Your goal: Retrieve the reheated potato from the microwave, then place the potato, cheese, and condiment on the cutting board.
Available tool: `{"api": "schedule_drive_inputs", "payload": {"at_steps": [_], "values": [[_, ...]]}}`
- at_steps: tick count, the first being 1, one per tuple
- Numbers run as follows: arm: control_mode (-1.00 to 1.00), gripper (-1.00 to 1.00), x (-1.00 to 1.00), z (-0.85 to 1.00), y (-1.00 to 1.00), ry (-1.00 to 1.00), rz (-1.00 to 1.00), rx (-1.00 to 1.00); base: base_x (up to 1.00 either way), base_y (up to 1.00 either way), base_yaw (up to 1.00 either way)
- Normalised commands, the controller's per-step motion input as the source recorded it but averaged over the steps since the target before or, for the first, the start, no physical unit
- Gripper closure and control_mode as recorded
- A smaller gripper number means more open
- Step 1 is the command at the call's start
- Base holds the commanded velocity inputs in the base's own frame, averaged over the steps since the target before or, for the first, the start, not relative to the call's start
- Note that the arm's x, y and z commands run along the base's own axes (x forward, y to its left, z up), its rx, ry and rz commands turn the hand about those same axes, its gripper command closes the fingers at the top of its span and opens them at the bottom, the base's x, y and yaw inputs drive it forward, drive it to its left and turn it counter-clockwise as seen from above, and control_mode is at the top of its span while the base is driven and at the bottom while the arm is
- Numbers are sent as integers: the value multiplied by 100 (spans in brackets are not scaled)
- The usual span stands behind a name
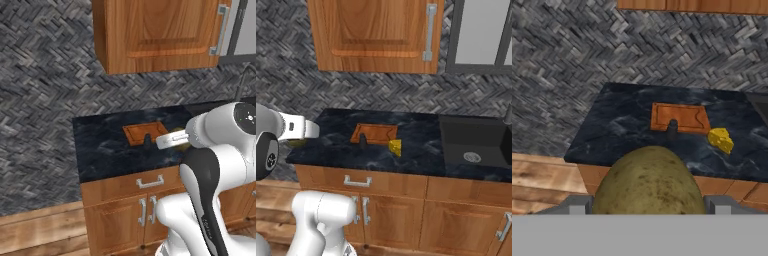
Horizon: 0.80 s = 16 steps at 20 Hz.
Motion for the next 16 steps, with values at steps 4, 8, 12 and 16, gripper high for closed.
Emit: {"api": "schedule_drive_inputs", "payload": {"at_steps": [4,8,12,16], "values": [[100,100,0,0,0,0,0,0,36,37,0],[100,100,0,0,0,0,0,0,58,27,0],[100,100,0,0,0,0,0,0,59,7,0],[100,100,0,0,0,0,0,0,42,-5,0]]}}
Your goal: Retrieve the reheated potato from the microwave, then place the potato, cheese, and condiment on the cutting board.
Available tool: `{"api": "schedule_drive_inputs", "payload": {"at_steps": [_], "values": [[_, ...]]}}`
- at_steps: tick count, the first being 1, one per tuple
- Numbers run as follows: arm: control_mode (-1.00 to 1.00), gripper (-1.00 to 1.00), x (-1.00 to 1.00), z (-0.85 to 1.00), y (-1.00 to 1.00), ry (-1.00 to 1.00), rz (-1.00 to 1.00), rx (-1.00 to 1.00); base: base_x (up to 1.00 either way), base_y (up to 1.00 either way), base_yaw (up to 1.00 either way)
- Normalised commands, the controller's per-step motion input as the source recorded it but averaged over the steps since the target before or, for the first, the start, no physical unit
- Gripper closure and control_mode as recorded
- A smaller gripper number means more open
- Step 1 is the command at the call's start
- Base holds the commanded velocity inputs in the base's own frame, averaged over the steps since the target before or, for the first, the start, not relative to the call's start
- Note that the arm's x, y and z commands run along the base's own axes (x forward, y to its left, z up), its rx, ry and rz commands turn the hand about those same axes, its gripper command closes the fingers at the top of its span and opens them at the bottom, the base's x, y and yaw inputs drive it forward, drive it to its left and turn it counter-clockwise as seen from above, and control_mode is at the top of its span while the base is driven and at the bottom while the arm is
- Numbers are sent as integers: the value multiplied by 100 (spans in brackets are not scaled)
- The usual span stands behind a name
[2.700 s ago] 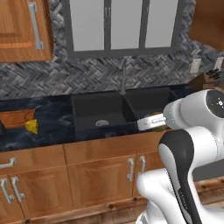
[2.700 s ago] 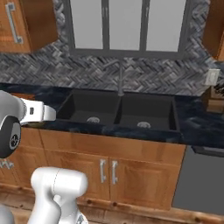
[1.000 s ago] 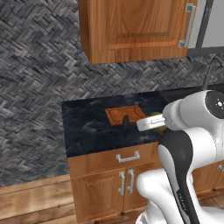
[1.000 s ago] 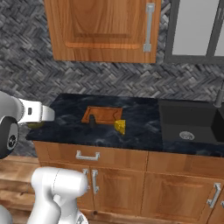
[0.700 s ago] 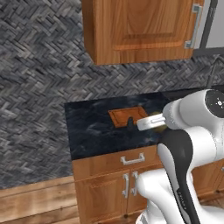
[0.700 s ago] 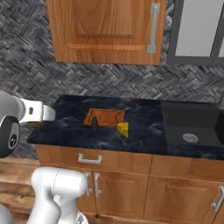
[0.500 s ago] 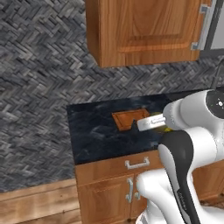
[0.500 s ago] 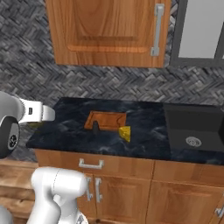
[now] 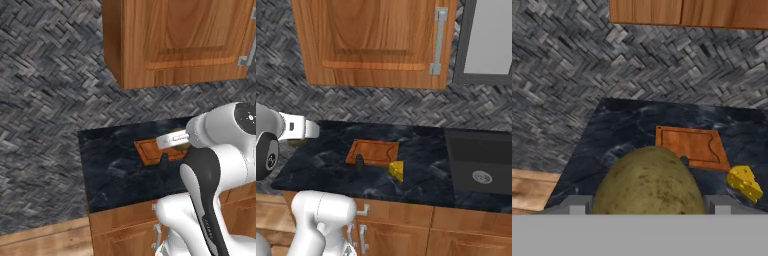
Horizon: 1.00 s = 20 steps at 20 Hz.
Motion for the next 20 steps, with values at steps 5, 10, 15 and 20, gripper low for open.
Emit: {"api": "schedule_drive_inputs", "payload": {"at_steps": [5,10,15,20], "values": [[100,100,0,0,0,0,0,0,38,-11,0],[100,100,0,0,0,0,0,0,45,-6,0],[100,100,0,0,0,0,0,0,47,-4,1],[100,100,0,0,0,0,0,0,42,0,1]]}}
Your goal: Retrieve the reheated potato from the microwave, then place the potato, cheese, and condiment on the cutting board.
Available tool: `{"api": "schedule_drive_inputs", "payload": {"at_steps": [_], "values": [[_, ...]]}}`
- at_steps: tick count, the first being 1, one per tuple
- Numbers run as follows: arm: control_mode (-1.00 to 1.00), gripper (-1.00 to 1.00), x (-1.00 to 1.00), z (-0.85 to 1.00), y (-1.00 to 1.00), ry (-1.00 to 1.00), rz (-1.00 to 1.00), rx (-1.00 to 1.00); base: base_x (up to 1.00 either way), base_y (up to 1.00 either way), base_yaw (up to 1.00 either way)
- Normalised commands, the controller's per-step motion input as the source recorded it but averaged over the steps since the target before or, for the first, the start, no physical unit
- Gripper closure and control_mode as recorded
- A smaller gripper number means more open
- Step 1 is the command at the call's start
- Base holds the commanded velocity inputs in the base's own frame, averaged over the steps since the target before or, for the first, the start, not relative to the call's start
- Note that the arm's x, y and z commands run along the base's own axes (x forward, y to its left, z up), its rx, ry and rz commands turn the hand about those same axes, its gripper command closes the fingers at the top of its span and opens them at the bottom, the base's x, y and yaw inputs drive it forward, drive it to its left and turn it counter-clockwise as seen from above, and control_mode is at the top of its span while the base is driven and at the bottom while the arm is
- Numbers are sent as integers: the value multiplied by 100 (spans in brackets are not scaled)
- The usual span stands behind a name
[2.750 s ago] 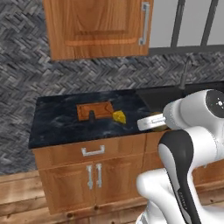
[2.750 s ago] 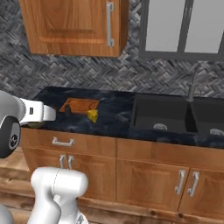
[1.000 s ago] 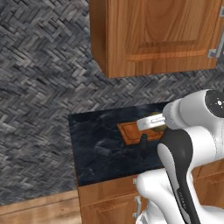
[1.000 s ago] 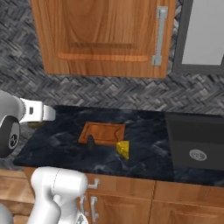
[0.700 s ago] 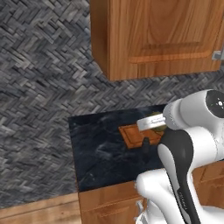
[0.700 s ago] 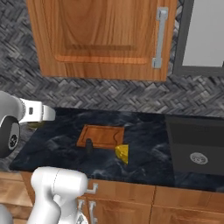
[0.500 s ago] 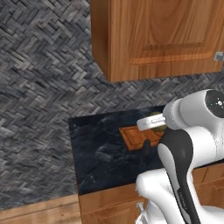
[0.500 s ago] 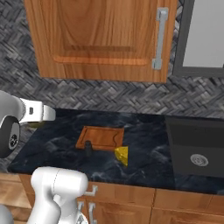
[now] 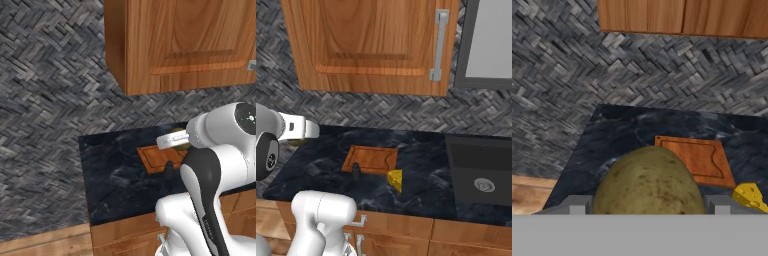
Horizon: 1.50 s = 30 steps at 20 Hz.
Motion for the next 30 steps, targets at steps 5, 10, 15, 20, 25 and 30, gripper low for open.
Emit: {"api": "schedule_drive_inputs", "payload": {"at_steps": [5,10,15,20,25,30], "values": [[100,100,0,0,0,0,0,0,2,0,1],[100,100,0,0,0,0,0,0,0,0,0],[100,100,0,0,0,0,0,0,23,-1,1],[100,100,0,0,0,0,0,0,70,-5,6],[100,100,0,0,0,0,0,0,5,0,1],[100,100,0,0,0,0,0,0,0,0,0]]}}
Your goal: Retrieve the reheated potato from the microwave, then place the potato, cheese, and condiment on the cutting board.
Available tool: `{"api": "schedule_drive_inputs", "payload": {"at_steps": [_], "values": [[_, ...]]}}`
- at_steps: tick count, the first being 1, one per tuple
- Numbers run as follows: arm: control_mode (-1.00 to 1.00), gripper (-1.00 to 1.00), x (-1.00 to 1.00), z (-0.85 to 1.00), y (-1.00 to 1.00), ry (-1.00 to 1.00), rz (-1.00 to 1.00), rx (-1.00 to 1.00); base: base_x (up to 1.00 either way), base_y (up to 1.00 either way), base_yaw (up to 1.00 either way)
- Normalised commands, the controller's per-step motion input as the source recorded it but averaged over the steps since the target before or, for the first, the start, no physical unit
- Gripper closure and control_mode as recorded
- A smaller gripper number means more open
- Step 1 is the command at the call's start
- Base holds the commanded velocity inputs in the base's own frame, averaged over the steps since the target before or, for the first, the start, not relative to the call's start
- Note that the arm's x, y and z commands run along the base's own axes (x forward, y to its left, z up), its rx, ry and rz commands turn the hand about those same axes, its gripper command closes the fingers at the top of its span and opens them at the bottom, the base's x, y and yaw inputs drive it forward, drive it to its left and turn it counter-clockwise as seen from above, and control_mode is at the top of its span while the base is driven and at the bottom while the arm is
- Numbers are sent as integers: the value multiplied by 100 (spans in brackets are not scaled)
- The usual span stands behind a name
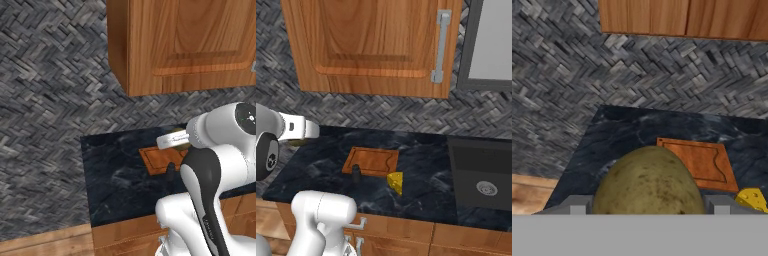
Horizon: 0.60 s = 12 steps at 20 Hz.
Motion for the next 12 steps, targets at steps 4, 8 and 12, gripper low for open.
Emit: {"api": "schedule_drive_inputs", "payload": {"at_steps": [4,8,12], "values": [[100,100,0,0,0,0,0,0,0,0,0],[-100,100,0,0,0,0,0,0,0,0,0],[-100,100,0,0,0,0,0,0,0,0,0]]}}
